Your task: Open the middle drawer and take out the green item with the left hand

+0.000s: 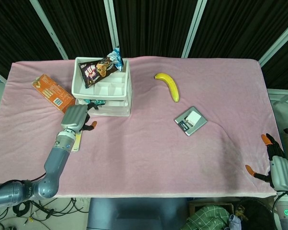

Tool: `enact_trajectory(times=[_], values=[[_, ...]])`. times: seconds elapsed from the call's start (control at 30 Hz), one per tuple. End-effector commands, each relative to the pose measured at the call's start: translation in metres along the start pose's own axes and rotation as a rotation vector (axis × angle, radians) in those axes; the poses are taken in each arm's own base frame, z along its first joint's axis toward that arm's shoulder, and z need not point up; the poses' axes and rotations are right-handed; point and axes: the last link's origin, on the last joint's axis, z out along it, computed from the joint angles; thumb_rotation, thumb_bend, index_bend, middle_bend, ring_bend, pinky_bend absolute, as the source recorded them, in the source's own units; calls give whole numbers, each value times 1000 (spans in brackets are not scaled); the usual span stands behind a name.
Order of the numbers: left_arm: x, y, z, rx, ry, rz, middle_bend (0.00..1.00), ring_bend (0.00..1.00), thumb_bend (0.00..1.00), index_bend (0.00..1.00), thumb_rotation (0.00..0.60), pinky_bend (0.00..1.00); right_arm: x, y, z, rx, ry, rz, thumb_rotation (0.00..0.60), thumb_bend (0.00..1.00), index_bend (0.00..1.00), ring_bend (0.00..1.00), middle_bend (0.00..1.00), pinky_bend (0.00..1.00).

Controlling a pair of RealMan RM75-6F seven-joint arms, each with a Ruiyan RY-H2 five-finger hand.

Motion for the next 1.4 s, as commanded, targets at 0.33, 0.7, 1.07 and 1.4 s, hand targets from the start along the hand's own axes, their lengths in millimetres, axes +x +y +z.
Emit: enact_trajectory(times=[0.33,0.7,1.07,1.4], values=[[5,-5,-18,-25,-12,-32,1000,1000,342,425,600,977,0,-1,0,0,-1,1,600,118,0,0,0,123],[5,-6,-32,-43,-41,-50,1000,1000,342,434,600,977,1,0,0,-5,3,2,600,118,0,0,0,123],[6,-8,-49,-59,-65,-56,1000,1000,342,435,600,977,1,0,0,-5,2,6,600,118,0,0,0,123],[8,-9,-54,-68,-70,-61,1000,1000,342,430,600,977,1,0,-1,-4,4,6,600,119,0,0,0,123]])
